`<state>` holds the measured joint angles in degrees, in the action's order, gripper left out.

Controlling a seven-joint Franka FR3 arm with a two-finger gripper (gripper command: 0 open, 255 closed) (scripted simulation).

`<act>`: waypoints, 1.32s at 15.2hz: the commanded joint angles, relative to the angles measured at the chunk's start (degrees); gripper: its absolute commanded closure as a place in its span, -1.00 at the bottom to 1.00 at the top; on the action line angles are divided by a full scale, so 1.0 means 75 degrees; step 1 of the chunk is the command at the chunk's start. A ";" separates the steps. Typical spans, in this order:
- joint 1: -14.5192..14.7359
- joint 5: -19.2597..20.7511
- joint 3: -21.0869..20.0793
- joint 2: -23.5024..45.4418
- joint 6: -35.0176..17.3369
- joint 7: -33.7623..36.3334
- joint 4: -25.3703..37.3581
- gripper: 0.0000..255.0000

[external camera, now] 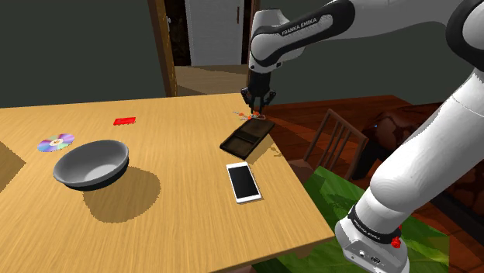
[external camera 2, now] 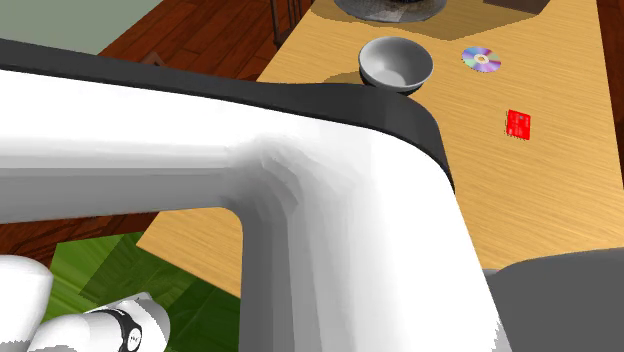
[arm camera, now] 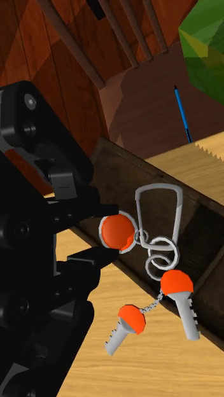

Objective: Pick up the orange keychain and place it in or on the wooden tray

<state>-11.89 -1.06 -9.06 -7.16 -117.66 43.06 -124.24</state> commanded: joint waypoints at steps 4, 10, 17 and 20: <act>-0.0001 0.0026 -0.0007 0.0176 -0.0526 0.0011 -0.0350 1.00; -0.0001 0.0080 -0.0022 0.0490 -0.1217 0.0053 -0.0731 1.00; -0.0001 0.0080 -0.0022 0.0490 -0.1217 0.0053 -0.0731 1.00; -0.0001 0.0079 -0.0023 0.0489 -0.1216 0.0054 -0.0730 -1.00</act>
<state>-11.89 -0.47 -9.23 -3.50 -126.78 43.47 -129.72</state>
